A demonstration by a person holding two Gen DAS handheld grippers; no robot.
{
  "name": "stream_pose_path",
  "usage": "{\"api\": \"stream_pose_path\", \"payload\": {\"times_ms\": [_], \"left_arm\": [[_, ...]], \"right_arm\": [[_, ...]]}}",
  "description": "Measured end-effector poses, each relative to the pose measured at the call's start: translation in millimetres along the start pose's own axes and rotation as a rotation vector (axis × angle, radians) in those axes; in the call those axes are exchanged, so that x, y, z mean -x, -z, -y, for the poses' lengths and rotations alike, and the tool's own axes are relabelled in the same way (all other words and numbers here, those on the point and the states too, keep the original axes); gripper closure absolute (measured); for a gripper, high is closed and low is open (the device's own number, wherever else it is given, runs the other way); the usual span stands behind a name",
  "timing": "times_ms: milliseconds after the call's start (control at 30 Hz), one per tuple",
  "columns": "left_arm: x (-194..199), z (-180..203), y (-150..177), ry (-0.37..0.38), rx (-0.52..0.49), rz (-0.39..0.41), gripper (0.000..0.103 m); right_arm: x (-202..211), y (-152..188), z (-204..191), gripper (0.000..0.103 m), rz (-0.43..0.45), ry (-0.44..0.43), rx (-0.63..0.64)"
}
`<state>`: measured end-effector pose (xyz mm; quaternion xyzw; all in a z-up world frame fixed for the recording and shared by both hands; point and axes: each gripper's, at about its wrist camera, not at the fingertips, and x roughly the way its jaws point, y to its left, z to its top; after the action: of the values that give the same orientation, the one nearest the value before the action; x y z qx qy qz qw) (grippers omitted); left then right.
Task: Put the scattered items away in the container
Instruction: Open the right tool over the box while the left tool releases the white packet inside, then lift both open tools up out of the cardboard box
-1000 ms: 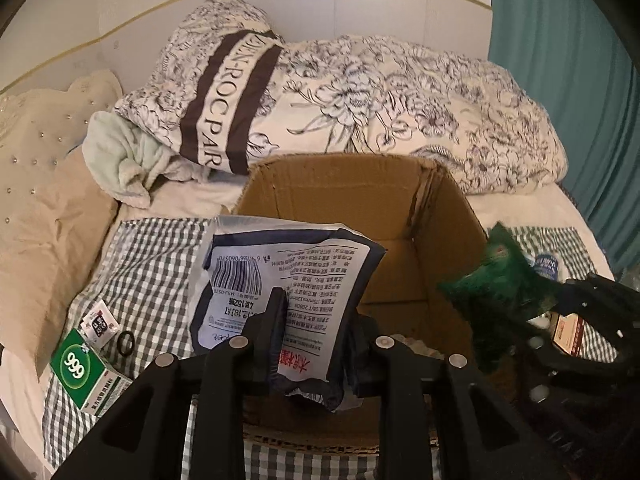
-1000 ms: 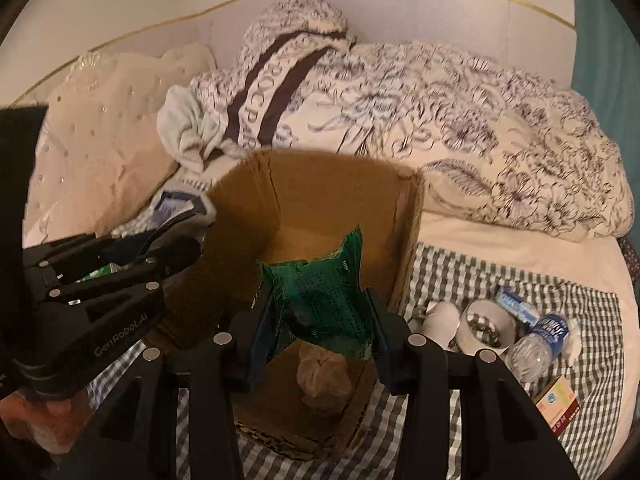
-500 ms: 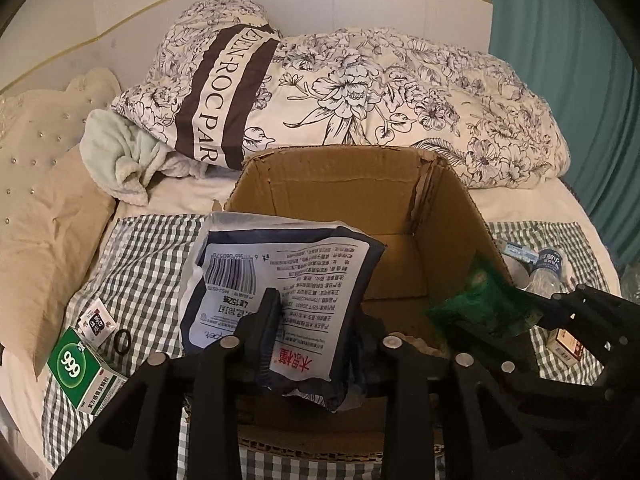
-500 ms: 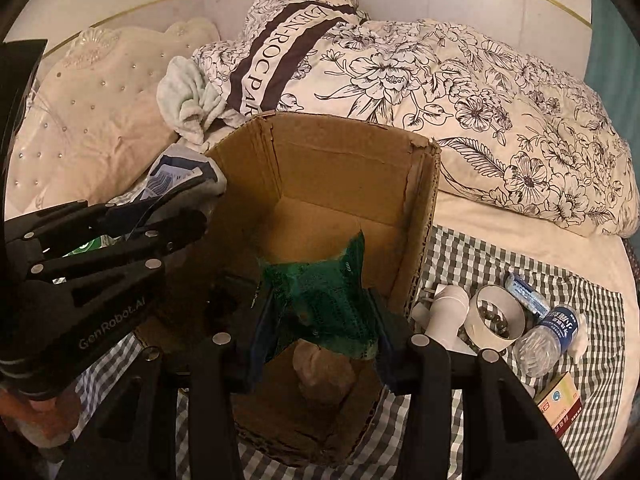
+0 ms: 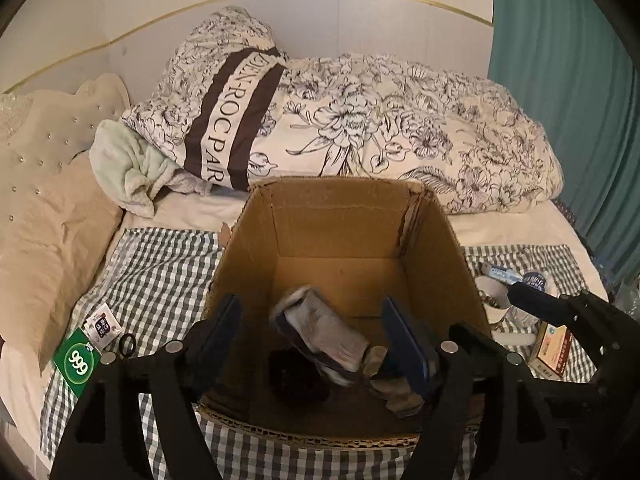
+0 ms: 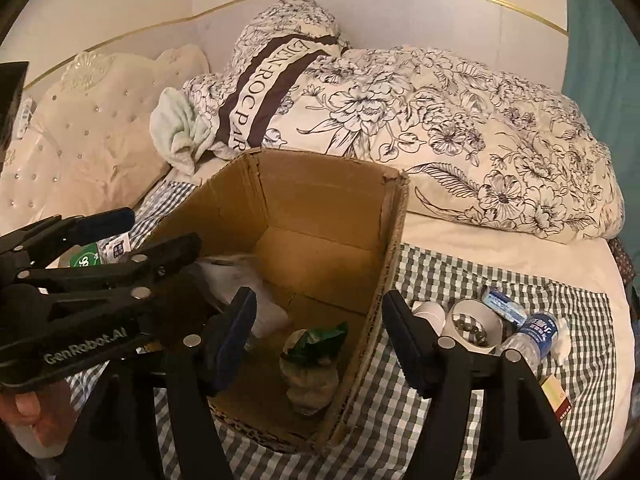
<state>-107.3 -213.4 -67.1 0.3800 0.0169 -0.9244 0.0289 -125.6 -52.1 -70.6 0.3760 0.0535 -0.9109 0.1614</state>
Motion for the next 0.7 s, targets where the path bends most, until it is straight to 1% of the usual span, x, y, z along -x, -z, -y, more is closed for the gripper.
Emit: {"api": "stream_pose_path", "payload": {"times_ms": [367, 533, 700], "left_arm": [[27.0, 7.5, -6.1, -0.006, 0.007, 0.054, 0.023], [39.3, 12.9, -7.0, -0.011, 0.017, 0.083, 0.017], [51.8, 16.3, -7.7, -0.008, 0.037, 0.11, 0.017]], "right_arm": [[31.8, -2.7, 11.1, 0.036, 0.059, 0.014, -0.035], [46.6, -3.0, 14.4, 0.035, 0.085, 0.019, -0.038], [58.9, -1.0, 20.6, 0.034, 0.099, 0.03, -0.051]]}}
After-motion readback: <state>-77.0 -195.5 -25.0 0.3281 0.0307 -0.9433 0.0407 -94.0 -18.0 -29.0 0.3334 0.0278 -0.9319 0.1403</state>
